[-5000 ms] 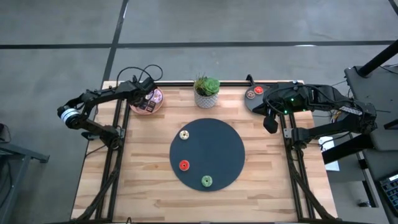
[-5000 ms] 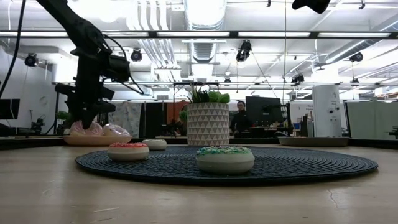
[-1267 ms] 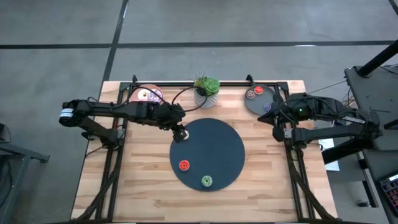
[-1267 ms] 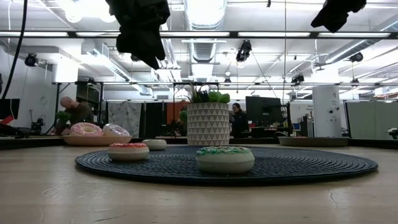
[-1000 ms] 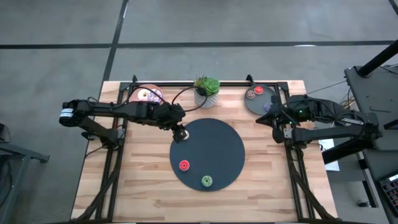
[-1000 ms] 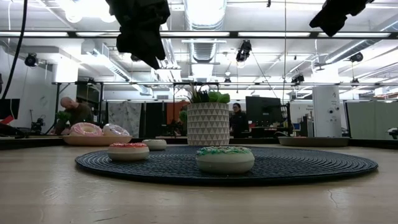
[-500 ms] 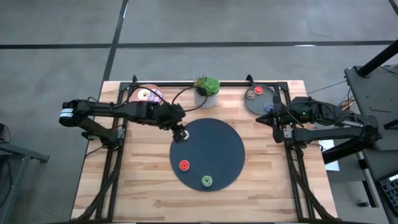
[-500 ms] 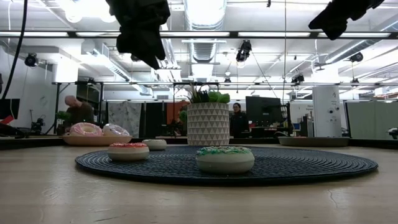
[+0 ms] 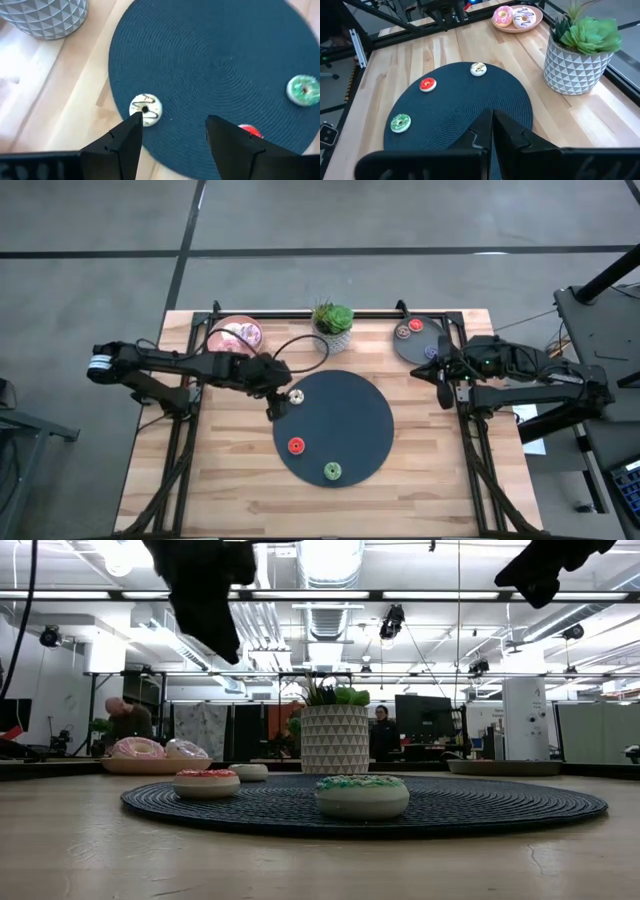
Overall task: Pick & Place donuts
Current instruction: Put the small white donut on the gray plate
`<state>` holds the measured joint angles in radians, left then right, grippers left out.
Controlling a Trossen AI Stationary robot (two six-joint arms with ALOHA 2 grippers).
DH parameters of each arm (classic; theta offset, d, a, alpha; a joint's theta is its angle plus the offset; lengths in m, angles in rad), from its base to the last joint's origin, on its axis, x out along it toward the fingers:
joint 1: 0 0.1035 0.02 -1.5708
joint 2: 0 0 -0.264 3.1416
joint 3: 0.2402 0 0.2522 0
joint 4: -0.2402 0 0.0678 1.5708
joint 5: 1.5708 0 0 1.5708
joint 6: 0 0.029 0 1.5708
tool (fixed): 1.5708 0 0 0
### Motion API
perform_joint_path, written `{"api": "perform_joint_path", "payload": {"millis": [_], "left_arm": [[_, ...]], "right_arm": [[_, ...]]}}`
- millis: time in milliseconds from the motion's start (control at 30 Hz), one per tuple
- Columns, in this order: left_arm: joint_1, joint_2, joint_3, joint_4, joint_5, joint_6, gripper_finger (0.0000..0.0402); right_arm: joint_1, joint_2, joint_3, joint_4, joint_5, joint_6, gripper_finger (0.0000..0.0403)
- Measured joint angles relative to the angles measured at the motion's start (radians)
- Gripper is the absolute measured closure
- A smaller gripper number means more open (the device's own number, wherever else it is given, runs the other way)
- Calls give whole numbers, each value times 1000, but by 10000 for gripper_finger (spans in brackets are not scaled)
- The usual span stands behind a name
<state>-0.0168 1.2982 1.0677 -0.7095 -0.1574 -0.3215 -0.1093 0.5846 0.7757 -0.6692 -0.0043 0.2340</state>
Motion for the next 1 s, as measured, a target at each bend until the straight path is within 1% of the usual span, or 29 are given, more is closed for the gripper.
{"api": "perform_joint_path", "payload": {"millis": [233, 367, 500, 633, 767, 867, 1000], "left_arm": [[-9, -159, -198, 180, -1, -47, 213], [-13, -248, -336, 313, 0, -44, 213], [-13, -311, -482, 475, -1, -42, 213], [-12, -335, -613, 661, -1, -3, 213], [-12, -333, -714, 814, -1, 66, 213], [-11, -332, -775, 877, -6, 112, 213], [-11, -332, -846, 957, -65, 148, 213]], "right_arm": [[0, 32, 0, 2, 5, 3, 394], [0, 61, 0, 3, 5, 3, 394], [0, 88, 0, 3, 5, 3, 394], [0, 107, 0, 1, 5, 8, 394], [0, 110, 0, -5, 7, 64, 394], [0, 111, 0, -7, 7, 105, 394], [0, 113, 0, -7, 8, 126, 394]]}}
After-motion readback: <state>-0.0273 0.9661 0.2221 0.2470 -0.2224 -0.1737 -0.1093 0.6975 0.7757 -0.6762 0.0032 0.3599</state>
